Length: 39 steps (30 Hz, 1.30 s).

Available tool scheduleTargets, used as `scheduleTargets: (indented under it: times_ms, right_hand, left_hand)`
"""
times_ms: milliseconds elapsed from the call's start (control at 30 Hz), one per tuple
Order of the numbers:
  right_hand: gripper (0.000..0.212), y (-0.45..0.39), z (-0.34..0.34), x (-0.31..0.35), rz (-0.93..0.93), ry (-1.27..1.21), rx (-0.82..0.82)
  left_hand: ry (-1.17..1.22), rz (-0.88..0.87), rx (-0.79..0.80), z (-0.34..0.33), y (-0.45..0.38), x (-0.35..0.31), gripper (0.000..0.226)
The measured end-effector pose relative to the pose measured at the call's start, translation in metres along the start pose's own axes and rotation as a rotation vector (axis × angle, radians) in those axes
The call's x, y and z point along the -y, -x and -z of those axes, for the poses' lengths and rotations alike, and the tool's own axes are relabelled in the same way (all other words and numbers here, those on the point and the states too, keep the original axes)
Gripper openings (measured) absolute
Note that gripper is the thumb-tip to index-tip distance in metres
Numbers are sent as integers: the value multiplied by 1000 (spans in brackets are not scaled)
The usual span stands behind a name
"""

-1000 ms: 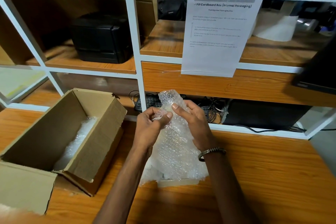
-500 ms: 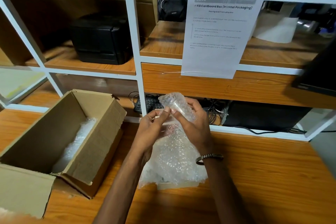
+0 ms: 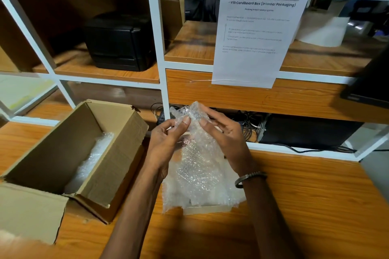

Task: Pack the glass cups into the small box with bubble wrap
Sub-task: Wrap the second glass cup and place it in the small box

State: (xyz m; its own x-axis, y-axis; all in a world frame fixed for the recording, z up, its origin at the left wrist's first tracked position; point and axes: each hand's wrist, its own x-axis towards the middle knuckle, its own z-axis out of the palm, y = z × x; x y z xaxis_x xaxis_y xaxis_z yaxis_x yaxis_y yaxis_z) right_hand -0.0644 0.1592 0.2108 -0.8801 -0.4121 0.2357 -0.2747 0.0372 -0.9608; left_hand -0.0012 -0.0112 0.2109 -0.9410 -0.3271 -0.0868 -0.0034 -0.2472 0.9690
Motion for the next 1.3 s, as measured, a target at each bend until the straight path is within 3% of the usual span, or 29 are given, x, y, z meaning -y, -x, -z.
scheduleTargets:
  times_ms: [100,167,300,533,667,867,1100,1300]
  right_hand:
    - [53,2,0,3,-51,-163,-18]
    - [54,2,-2,4,-91,-227,-14]
    - [32,5,-3,7,-88,-167,23]
    - [47,4,-1,10,33,26,-79]
    - [52,3,0,12,136,56,-146]
    - [53,2,-5,14,135,24,-202]
    - [59,1,-3,10,-3,-81,-57]
    - [62,4,1,5,-103,-349,120]
  left_hand:
    - [31,-27,32,1,2,-3,63]
    - [12,-51,51,0,3,-2,55]
    - [-17,-68,50,-4,5,1,37]
    - [-11,-118,38,-14,10,6,26]
    - [14,-168,14,-20,12,5,21]
    - [61,-172,-4,-20,9,5,25]
    - [67,-134,-22,-6,6,4,27]
    - [177,-95,0,1,5,-4,23]
